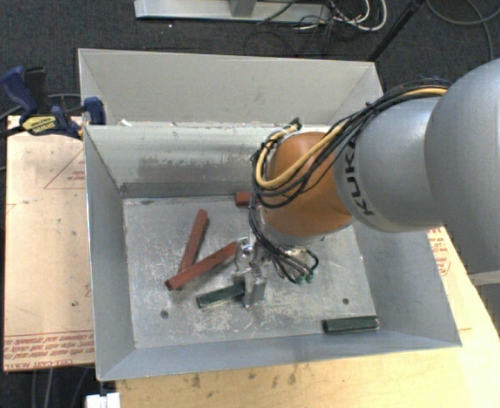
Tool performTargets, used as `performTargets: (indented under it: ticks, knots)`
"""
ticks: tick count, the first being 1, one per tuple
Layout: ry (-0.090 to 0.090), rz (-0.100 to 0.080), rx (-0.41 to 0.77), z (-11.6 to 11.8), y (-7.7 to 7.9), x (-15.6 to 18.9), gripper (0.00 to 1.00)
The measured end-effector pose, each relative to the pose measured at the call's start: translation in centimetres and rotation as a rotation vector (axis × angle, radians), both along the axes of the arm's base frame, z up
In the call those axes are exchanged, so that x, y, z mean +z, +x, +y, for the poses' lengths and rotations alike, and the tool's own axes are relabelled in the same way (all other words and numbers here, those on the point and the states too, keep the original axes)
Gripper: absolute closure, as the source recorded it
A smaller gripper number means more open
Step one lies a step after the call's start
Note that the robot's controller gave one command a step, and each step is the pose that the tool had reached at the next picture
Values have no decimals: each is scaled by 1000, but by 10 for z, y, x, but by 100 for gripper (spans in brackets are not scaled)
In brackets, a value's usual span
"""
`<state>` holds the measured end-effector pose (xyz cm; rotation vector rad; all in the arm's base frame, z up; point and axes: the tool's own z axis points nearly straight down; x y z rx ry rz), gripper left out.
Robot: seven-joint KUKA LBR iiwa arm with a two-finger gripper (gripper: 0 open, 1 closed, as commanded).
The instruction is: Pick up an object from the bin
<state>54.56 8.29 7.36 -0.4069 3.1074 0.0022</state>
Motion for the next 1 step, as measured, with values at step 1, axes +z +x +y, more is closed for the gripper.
performTargets:
  ticks: [1]
  knots:
    - [0,4,-98,1,6,142,100]
